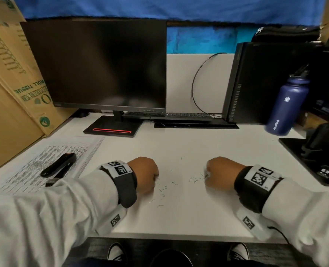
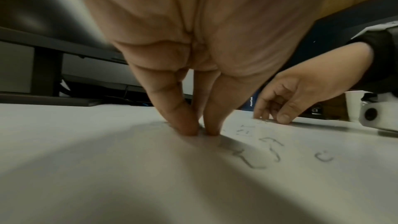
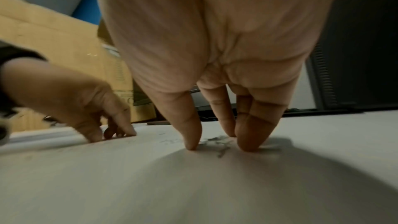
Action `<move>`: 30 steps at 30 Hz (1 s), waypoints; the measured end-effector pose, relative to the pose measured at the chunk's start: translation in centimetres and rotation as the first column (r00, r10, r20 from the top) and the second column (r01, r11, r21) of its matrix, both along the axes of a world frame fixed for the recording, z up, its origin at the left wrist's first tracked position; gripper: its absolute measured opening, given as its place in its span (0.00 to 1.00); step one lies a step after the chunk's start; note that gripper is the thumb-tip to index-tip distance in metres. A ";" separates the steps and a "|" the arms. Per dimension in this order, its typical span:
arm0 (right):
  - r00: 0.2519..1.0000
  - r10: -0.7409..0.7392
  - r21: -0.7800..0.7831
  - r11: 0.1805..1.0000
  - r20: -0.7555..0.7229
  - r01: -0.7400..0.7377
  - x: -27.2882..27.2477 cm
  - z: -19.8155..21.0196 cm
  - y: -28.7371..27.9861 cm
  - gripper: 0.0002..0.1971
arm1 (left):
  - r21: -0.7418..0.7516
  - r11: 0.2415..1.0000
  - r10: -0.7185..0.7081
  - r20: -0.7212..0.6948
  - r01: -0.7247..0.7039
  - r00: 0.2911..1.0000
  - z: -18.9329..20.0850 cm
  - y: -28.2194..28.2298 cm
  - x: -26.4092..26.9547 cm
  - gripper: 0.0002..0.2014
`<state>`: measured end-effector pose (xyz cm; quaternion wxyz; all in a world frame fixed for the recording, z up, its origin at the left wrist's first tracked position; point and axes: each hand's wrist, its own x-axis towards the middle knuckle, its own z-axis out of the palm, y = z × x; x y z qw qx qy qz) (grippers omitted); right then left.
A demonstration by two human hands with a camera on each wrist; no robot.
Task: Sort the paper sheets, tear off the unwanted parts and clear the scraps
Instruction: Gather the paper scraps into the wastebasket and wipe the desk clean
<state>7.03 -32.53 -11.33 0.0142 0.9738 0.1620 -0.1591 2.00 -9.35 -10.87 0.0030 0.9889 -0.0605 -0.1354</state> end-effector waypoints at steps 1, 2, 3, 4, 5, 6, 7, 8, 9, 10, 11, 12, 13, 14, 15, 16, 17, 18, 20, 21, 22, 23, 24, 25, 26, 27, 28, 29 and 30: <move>0.999 0.051 -0.046 0.998 0.015 -0.051 -0.3 -0.1 0.7 0.12 | -0.026 1.000 -0.012 0.022 0.012 1.000 -0.2 -0.2 0.1 0.12; 0.995 0.094 -0.093 0.991 0.022 -0.092 -0.5 -0.1 1.3 0.14 | -0.049 0.999 -0.018 0.036 0.020 0.999 -0.4 -0.4 0.1 0.13; 0.991 0.129 -0.125 0.984 0.029 -0.124 -0.7 -0.2 1.6 0.15 | -0.066 0.997 -0.023 0.047 0.026 0.999 -0.5 -0.5 0.1 0.14; 0.988 0.150 -0.140 0.980 0.035 -0.144 -0.8 -0.2 2.0 0.15 | -0.076 0.997 -0.025 0.052 0.029 0.998 -0.6 -0.6 0.2 0.14; 0.986 0.163 -0.140 0.978 0.044 -0.155 -0.8 -0.1 2.1 0.16 | -0.085 0.996 -0.029 0.057 0.033 0.998 -0.7 -0.6 0.2 0.14; 0.984 0.169 -0.132 0.978 0.048 -0.161 -0.7 0.0 2.1 0.16 | -0.098 0.995 -0.030 0.062 0.036 0.998 -0.7 -0.5 0.3 0.13; 0.984 0.173 -0.114 0.980 0.052 -0.166 -0.7 0.1 2.0 0.17 | -0.117 0.992 -0.028 0.069 0.036 0.997 -0.6 -0.5 0.4 0.12; 0.982 0.180 -0.080 0.981 0.060 -0.175 -0.7 0.2 1.9 0.17 | -0.140 0.990 -0.019 0.072 0.029 0.997 -0.5 -0.4 0.5 0.11; 0.979 0.193 -0.036 0.981 0.067 -0.191 -0.6 0.3 1.8 0.17 | -0.163 0.986 -0.008 0.076 0.021 0.997 -0.4 -0.3 0.5 0.10; 0.975 0.210 0.002 0.978 0.075 -0.211 -0.6 0.3 1.6 0.16 | -0.180 0.983 0.000 0.078 0.014 0.997 -0.3 -0.2 0.6 0.09; 0.971 0.223 0.029 0.974 0.084 -0.226 -0.5 0.4 1.6 0.16 | -0.189 0.982 0.002 0.079 0.013 0.997 -0.2 -0.2 0.6 0.08; 0.970 0.226 0.046 0.972 0.091 -0.231 -0.5 0.5 1.6 0.15 | -0.190 0.982 -0.001 0.079 0.016 0.997 -0.2 -0.3 0.6 0.08; 0.972 0.217 0.060 0.973 0.094 -0.223 -0.4 0.5 1.6 0.15 | -0.186 0.982 -0.005 0.079 0.020 0.997 -0.1 -0.4 0.6 0.08; 0.974 0.205 0.068 0.975 0.093 -0.212 -0.3 0.5 1.7 0.14 | -0.180 0.984 -0.007 0.077 0.021 0.997 -0.1 -0.5 0.6 0.09; 0.976 0.200 0.070 0.976 0.087 -0.207 -0.2 0.5 1.9 0.14 | -0.173 0.985 -0.007 0.076 0.021 0.997 -0.1 -0.6 0.6 0.09; 0.976 0.203 0.066 0.976 0.080 -0.208 -0.2 0.5 2.0 0.13 | -0.167 0.986 -0.007 0.079 0.020 0.997 0.0 -0.6 0.6 0.10; 0.975 0.207 0.061 0.975 0.076 -0.211 -0.2 0.5 2.2 0.12 | -0.161 0.987 -0.009 0.086 0.023 0.996 0.0 -0.7 0.6 0.10; 0.975 0.209 0.056 0.976 0.072 -0.213 -0.2 0.6 2.4 0.11 | -0.158 0.987 -0.010 0.091 0.025 0.996 -0.1 -0.7 0.6 0.10; 0.976 0.212 0.058 0.975 0.059 -0.215 -0.2 0.9 2.6 0.10 | -0.172 0.985 -0.002 0.081 0.016 0.997 -0.1 -0.6 0.5 0.10; 0.977 0.209 0.063 0.975 0.051 -0.212 -0.3 1.0 2.6 0.10 | -0.193 0.981 0.009 0.071 0.005 0.997 -0.2 -0.5 0.5 0.10; 0.979 0.199 0.069 0.977 0.039 -0.202 -0.3 1.1 2.6 0.10 | -0.216 0.976 0.021 0.061 -0.008 0.998 -0.2 -0.4 0.4 0.10; 0.983 0.183 0.079 0.980 0.028 -0.185 -0.4 1.2 2.6 0.10 | -0.235 0.972 0.031 0.057 -0.017 0.998 -0.2 -0.2 0.4 0.09; 0.986 0.166 0.092 0.982 0.019 -0.167 -0.5 1.1 2.6 0.10 | -0.248 0.969 0.040 0.061 -0.024 0.997 -0.2 0.0 0.4 0.10; 0.988 0.152 0.106 0.983 0.014 -0.153 -0.6 1.0 2.6 0.09 | -0.258 0.966 0.050 0.074 -0.030 0.996 -0.1 0.2 0.5 0.10; 0.989 0.145 0.117 0.982 0.010 -0.145 -0.7 0.8 2.6 0.09 | -0.269 0.962 0.065 0.088 -0.039 0.994 -0.1 0.4 0.5 0.10; 0.989 0.146 0.119 0.982 0.007 -0.146 -0.8 0.8 2.6 0.09 | -0.274 0.960 0.078 0.099 -0.048 0.992 -0.1 0.6 0.5 0.10; 0.988 0.154 0.112 0.982 0.003 -0.153 -0.9 0.8 2.6 0.08 | -0.268 0.962 0.084 0.102 -0.054 0.991 -0.1 0.7 0.5 0.09; 0.986 0.164 0.105 0.981 0.000 -0.163 -1.0 0.9 2.6 0.08 | -0.250 0.967 0.076 0.099 -0.050 0.992 -0.2 0.7 0.3 0.09; 0.985 0.171 0.113 0.979 0.005 -0.170 -1.1 1.1 2.5 0.07 | -0.227 0.973 0.059 0.093 -0.037 0.994 -0.2 0.6 0.2 0.08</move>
